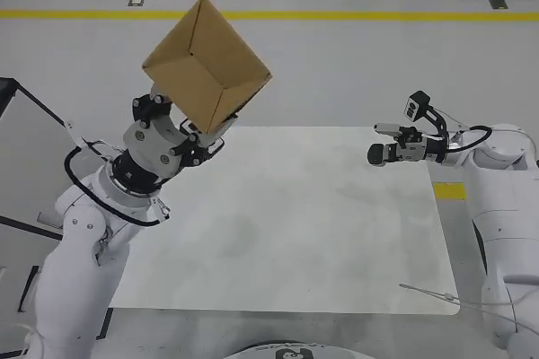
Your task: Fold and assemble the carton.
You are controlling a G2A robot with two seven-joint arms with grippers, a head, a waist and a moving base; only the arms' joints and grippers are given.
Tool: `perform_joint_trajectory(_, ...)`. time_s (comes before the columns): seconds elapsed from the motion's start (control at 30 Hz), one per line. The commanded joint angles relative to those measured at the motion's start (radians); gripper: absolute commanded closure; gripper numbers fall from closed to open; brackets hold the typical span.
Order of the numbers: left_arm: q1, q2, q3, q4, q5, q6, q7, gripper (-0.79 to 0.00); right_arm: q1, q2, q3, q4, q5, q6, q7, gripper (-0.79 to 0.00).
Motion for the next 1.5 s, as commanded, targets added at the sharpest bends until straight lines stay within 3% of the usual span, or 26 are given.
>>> perform_joint_trajectory(0.0, -0.006, 0.002, -0.009, 0.002, 0.106, -0.001, -0.033, 0.000, 0.000, 0.000, 0.000, 0.000, 0.000, 0.000, 0.000, -0.785)
perform_joint_trajectory(0.3, -0.019, 0.018, -0.043, 0.023, 0.450, 0.043, -0.170, 0.000, 0.000, 0.000, 0.000, 0.000, 0.000, 0.000, 0.000, -0.785)
perform_joint_trajectory(0.53, -0.003, 0.014, -0.039, 0.114, 0.283, 0.091, -0.351, 0.000, 0.000, 0.000, 0.000, 0.000, 0.000, 0.000, 0.000, -0.785)
perform_joint_trajectory(0.77, -0.004, 0.015, -0.019, 0.169, 0.304, 0.143, -0.489, 0.000, 0.000, 0.000, 0.000, 0.000, 0.000, 0.000, 0.000, -0.785)
perform_joint_trajectory(1.47, -0.018, 0.012, -0.010, 0.213, 0.330, 0.125, -0.474, 0.000, 0.000, 0.000, 0.000, 0.000, 0.000, 0.000, 0.000, -0.785)
